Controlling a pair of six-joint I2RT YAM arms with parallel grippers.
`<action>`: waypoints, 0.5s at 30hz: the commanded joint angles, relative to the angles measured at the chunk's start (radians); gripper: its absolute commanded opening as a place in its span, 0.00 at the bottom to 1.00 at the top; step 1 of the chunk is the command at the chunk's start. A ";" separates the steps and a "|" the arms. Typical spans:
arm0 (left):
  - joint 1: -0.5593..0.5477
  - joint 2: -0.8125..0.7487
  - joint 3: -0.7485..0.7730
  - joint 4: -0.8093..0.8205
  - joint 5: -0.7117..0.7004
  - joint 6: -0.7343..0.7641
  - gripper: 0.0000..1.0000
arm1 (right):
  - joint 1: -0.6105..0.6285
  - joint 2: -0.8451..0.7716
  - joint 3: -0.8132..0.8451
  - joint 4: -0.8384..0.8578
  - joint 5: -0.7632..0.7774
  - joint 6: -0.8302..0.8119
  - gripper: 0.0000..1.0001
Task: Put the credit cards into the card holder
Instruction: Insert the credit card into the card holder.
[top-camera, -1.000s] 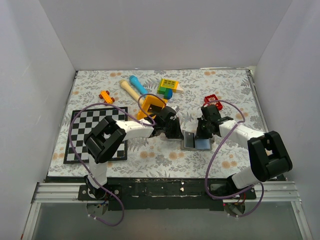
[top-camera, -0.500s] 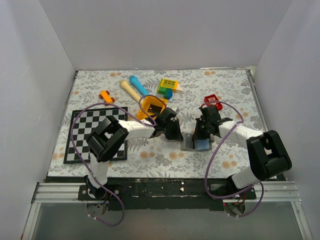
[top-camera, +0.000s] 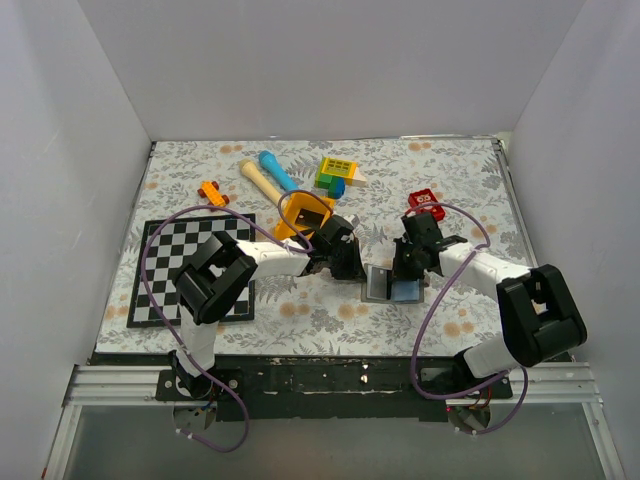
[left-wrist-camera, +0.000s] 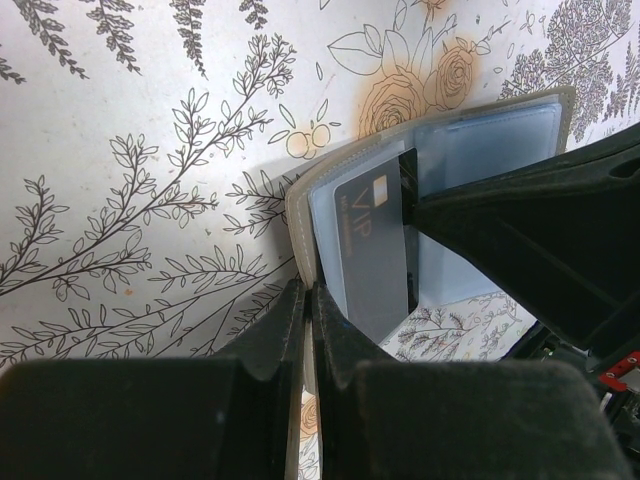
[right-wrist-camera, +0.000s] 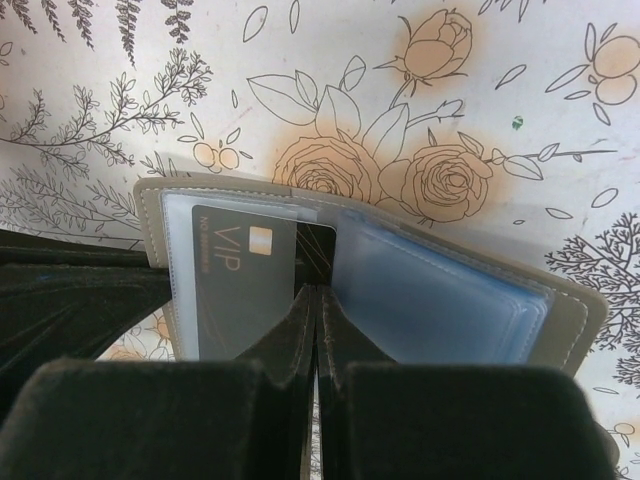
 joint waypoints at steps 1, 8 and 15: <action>-0.006 -0.019 -0.001 -0.005 -0.006 0.013 0.00 | 0.007 -0.037 -0.003 -0.036 0.023 0.001 0.01; -0.006 -0.019 -0.002 -0.005 -0.006 0.013 0.00 | 0.007 -0.005 -0.012 0.002 -0.043 -0.006 0.01; -0.006 -0.016 0.001 -0.005 -0.006 0.013 0.00 | 0.007 0.026 -0.027 0.071 -0.100 0.010 0.01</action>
